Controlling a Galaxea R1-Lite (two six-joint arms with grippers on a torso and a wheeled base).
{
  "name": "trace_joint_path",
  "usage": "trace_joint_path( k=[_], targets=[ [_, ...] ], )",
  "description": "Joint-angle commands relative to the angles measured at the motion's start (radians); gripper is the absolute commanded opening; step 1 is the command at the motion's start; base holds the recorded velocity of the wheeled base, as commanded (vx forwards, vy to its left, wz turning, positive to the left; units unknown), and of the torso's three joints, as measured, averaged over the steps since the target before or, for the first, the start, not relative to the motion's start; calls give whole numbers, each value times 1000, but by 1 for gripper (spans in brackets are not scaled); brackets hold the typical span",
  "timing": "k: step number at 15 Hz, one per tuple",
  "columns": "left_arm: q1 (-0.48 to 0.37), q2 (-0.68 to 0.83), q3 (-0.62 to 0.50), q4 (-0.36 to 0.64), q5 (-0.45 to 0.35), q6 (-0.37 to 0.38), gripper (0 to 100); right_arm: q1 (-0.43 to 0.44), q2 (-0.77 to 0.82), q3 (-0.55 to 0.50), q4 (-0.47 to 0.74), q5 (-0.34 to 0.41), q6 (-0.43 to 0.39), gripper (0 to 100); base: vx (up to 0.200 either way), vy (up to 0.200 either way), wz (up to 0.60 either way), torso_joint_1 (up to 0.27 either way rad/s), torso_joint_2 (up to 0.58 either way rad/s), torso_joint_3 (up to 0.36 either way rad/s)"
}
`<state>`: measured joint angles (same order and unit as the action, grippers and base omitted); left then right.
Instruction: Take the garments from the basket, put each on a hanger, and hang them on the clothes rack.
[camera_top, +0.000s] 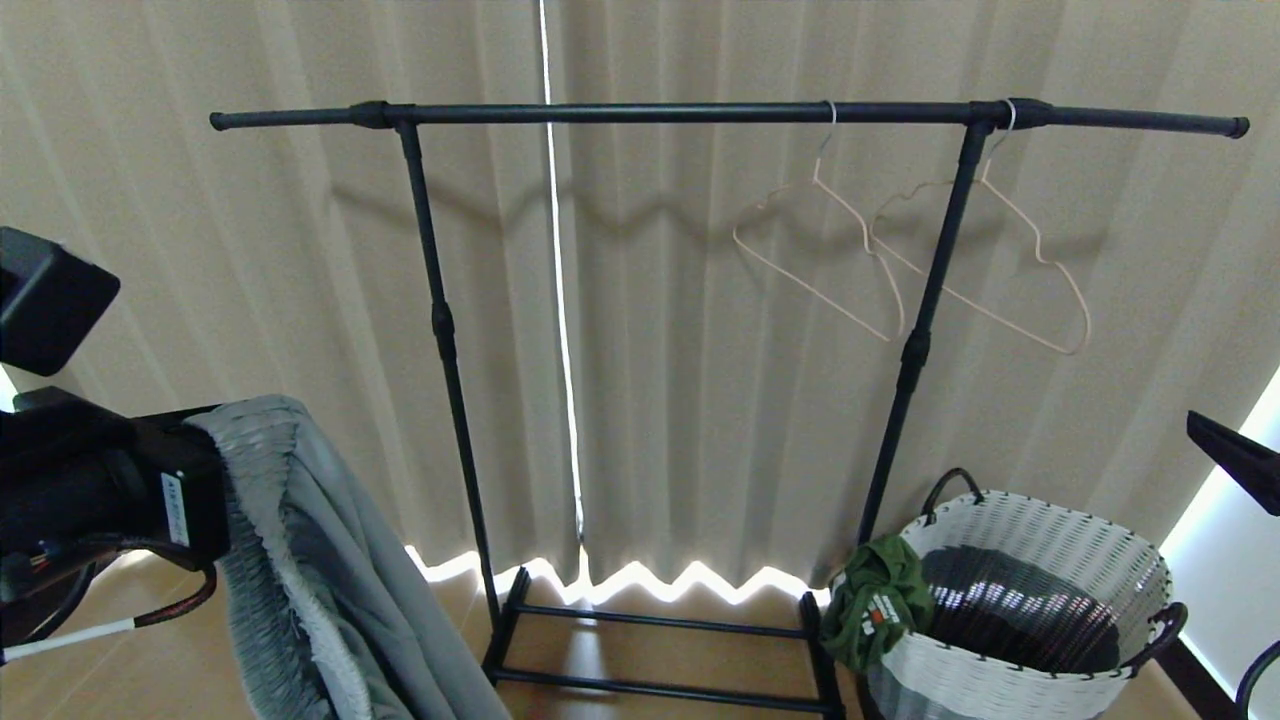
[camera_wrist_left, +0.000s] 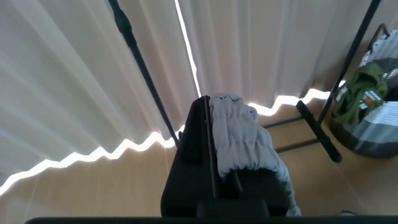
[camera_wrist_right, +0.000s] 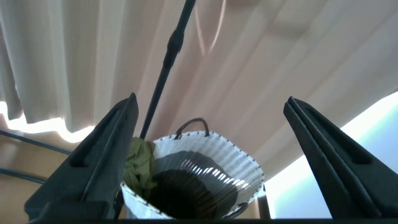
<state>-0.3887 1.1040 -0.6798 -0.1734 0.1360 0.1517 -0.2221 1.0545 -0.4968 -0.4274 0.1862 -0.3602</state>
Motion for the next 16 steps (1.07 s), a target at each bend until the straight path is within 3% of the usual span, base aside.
trace_joint_path(
  k=[1, 7, 8, 10, 16],
  targets=[
    [1, 5, 8, -14, 1, -1, 0, 0, 2, -5, -1, 1, 0, 100, 0, 0, 0, 188, -476, -281],
    [-1, 7, 54, -95, 1, 2, 0, 0, 4, 1, -1, 6, 1, 100, 0, 0, 0, 202, -474, -280],
    [1, 8, 82, -146, 1, 5, 0, 0, 7, 6, -1, 7, 1, 100, 0, 0, 0, 119, -276, -154],
    [13, 14, 121, -210, 1, 9, 0, 1, 10, 0, -1, 9, 1, 100, 0, 0, 0, 44, -124, -71],
    [54, 2, 126, -219, 1, 11, 0, 1, 16, -9, 1, 9, 0, 100, 0, 0, 0, 0, 0, 0]
  ],
)
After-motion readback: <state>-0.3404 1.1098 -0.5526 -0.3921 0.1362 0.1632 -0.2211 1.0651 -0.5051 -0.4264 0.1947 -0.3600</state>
